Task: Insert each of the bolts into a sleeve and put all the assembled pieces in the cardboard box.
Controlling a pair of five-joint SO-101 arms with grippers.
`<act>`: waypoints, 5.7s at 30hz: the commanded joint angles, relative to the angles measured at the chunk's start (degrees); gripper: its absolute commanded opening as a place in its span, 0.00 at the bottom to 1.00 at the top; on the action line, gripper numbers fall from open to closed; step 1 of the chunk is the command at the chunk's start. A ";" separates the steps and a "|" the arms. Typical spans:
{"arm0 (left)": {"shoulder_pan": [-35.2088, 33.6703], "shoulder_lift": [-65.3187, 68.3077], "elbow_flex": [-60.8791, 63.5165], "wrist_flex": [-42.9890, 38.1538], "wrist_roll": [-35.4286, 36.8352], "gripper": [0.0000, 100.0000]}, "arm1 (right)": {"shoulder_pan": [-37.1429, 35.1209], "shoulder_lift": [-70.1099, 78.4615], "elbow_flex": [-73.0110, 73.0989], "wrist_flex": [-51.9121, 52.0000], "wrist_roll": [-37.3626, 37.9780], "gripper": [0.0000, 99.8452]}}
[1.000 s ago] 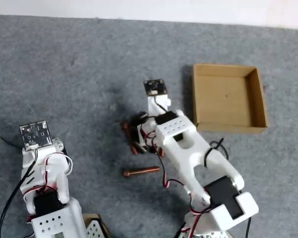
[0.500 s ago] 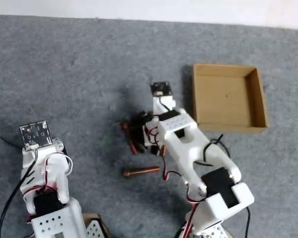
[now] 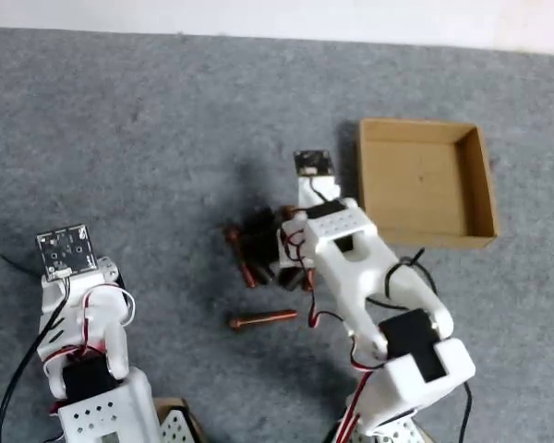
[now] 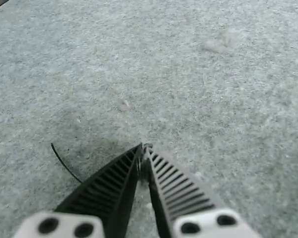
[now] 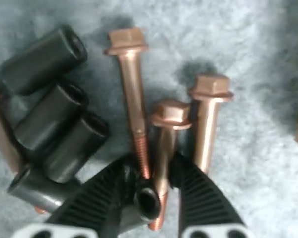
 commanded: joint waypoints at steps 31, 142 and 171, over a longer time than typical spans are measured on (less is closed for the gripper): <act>-0.48 -0.48 0.13 -0.18 0.26 0.02 | -0.22 -23.78 5.58 6.55 3.34 0.24; -0.66 -0.48 0.13 -0.18 0.26 0.02 | -6.81 -6.29 5.58 1.63 -10.90 0.11; -0.66 -0.48 0.13 -0.18 0.26 0.02 | -4.97 -16.22 4.09 4.97 -8.00 0.11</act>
